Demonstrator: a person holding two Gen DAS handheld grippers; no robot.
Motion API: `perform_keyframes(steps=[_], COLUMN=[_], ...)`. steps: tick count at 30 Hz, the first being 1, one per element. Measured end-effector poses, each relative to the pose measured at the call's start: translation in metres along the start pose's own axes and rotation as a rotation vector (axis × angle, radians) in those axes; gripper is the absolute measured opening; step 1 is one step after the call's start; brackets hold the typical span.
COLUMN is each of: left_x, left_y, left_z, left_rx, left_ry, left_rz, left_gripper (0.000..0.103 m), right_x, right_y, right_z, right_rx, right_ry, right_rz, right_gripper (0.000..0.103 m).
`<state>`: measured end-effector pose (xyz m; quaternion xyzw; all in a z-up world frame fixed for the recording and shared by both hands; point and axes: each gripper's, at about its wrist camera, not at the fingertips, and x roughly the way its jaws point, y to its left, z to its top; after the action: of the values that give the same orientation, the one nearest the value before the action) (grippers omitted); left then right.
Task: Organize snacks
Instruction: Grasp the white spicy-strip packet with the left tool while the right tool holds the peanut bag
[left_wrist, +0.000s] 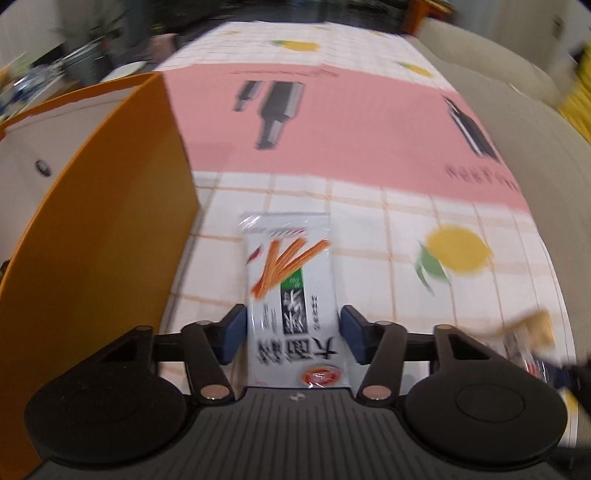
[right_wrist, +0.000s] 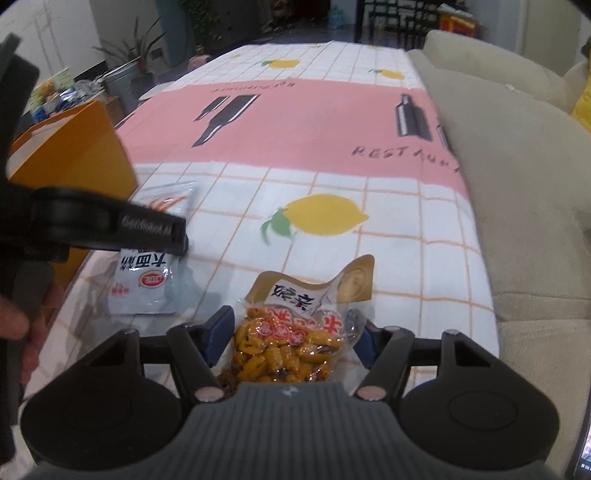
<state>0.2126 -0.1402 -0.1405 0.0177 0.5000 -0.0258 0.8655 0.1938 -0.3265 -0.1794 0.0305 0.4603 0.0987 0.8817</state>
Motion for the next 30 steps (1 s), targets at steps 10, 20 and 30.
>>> perform_keyframes(steps=[10,20,30], left_x=[-0.029,-0.029,-0.024], left_y=[-0.014,0.003,-0.014], left_z=[-0.051,-0.049,-0.052], left_rx=[0.270,0.092,0.158], left_ry=[0.036,0.048,-0.005], left_rz=[-0.133,-0.126,-0.077], left_gripper=[0.061,0.089,0.092], right_x=[-0.020,-0.044,-0.037], right_y=[0.014,0.029,0.034], right_z=[-0.024,-0.039,-0.046], right_rx=[-0.134,-0.154,-0.194], right_ry=[0.065,0.046,0.064], right_rz=[0.116,0.074,0.018], right_gripper=[0.065,0.092,0.082])
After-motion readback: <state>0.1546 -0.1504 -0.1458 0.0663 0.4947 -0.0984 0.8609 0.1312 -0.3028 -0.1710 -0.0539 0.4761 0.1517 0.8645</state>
